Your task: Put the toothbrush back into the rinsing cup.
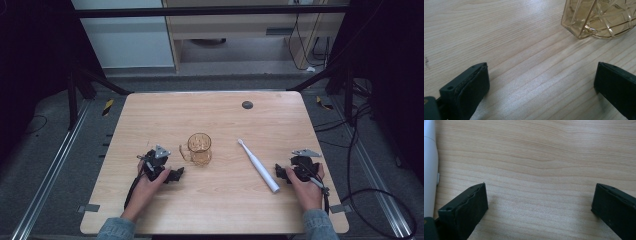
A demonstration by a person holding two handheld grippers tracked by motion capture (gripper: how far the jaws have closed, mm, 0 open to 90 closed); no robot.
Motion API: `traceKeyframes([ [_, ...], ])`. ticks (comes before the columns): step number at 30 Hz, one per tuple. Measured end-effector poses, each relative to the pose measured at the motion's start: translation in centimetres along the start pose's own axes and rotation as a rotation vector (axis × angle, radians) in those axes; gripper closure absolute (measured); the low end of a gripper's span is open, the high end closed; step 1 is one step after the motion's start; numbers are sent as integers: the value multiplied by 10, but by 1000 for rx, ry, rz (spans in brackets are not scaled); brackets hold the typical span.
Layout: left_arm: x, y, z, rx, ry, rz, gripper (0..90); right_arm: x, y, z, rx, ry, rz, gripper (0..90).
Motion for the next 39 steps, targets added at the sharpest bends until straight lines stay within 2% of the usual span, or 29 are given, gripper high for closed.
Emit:
traceKeyframes([
  [3, 0, 0, 0, 0, 2, 2, 0, 0, 0, 0, -1, 8, 6, 11],
  [5, 0, 0, 0, -2, 4, 2, 0, 0, 1, 1, -11, 23, 19, 83],
  [6, 0, 0, 0, -1, 4, 2, 0, -1, 4, 2, -10, 32, 16, 141],
  [7, 0, 0, 0, -1, 4, 2, 0, -2, 9, 4, -20, 46, -5, 135],
  [9, 0, 0, 0, -1, 4, 2, 0, 1, 23, 10, -39, 63, -5, 157],
  [11, 0, 0, 0, -1, 4, 2, 0, 8, 37, 16, -40, 99, -8, 178],
  [13, 0, 0, 0, -1, 4, 2, 0, 18, 50, 20, -36, 139, 12, 184],
  [14, 0, 0, 0, -1, 4, 2, 0, 24, 55, 21, -24, 156, 17, 200],
  [15, 0, 0, 0, -1, 4, 2, 0, 24, 55, 21, -24, 156, 17, 200],
  [16, 0, 0, 0, -1, 4, 2, 0, 41, 63, 23, 0, 198, 45, 225],
  [18, 0, 0, 0, -1, 4, 2, 0, 53, 66, 25, 21, 221, 60, 240],
  [21, 0, 0, 0, -1, 5, 2, 0, 69, 67, 32, 48, 270, 72, 277],
  [25, 0, 0, 0, -1, 5, 1, 0, 82, 63, 45, 74, 297, 110, 321],
  [29, 0, 0, 0, -1, 5, 1, 0, 93, 58, 61, 94, 324, 122, 362],
  [33, 0, 0, 0, -1, 5, 1, 0, 100, 56, 69, 119, 341, 137, 403],
  [34, 0, 0, 0, -2, 5, 1, 0, 104, 53, 74, 138, 364, 139, 429],
  [39, 0, 0, 0, -1, 5, 1, 0, 109, 42, 84, 185, 372, 153, 455],
])
Point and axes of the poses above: each handheld gripper's, and its own axes: y roughly backward along the jaws, z roughly out of its top, x roughly to its left, the point moved 3 cm from there along -y, roughly forward along the jaws, and after that the axes turned 2 degrees about -z, right-handed, at the moved point
